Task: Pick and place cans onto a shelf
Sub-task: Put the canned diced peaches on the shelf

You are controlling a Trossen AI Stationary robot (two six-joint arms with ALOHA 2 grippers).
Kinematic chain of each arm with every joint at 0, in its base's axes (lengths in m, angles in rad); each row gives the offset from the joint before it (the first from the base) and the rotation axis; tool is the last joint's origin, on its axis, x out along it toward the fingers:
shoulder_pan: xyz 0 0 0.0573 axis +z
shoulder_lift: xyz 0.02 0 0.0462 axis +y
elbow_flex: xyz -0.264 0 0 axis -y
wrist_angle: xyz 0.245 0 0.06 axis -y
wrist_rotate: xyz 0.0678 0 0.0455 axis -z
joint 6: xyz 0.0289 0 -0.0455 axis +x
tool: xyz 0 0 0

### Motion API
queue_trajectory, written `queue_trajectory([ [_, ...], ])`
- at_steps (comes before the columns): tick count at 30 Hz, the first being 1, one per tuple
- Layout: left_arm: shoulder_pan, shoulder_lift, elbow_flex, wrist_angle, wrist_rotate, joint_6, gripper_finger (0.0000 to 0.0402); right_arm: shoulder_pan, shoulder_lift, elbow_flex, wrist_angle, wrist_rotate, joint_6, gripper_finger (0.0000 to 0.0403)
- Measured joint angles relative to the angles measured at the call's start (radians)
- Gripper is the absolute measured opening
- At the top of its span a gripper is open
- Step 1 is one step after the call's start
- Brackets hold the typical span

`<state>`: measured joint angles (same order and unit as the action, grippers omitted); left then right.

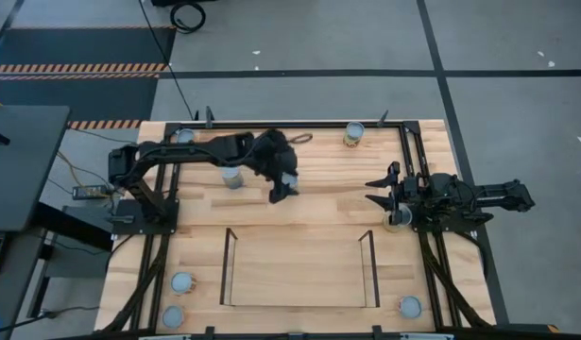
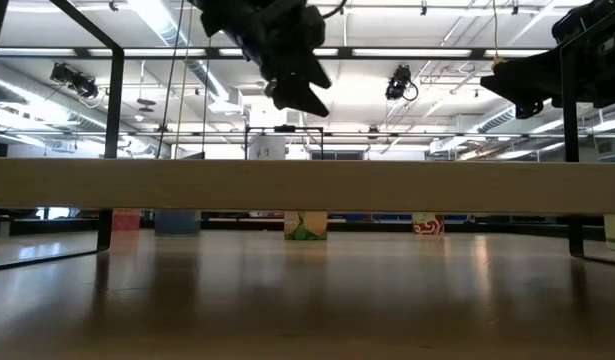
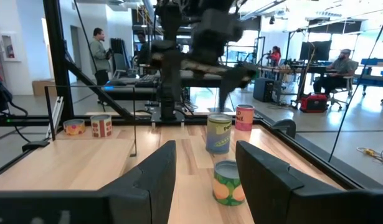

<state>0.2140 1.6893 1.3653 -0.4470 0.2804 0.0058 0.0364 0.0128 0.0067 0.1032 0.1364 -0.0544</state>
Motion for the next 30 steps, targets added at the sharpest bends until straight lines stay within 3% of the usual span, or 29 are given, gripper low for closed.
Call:
queue_trajectory([
  [6,-0.002,0.047,0.063,-0.04,-0.027,0.062,0.0355,0.0,0.0,0.0,0.004,-0.003,0.0,0.0174],
  [17,-0.005,0.069,0.061,-0.114,-0.071,0.349,0.0356,0.0,0.0,0.0,0.016,-0.006,0.0,0.0174],
  [21,0.024,0.082,0.001,-0.07,-0.08,0.469,0.0356,0.0,0.0,0.0,0.017,-0.006,0.0,0.0174],
  [30,0.087,0.152,-0.053,0.037,-0.096,0.506,0.0356,0.0,0.003,0.001,0.043,-0.005,0.0,0.0174],
])
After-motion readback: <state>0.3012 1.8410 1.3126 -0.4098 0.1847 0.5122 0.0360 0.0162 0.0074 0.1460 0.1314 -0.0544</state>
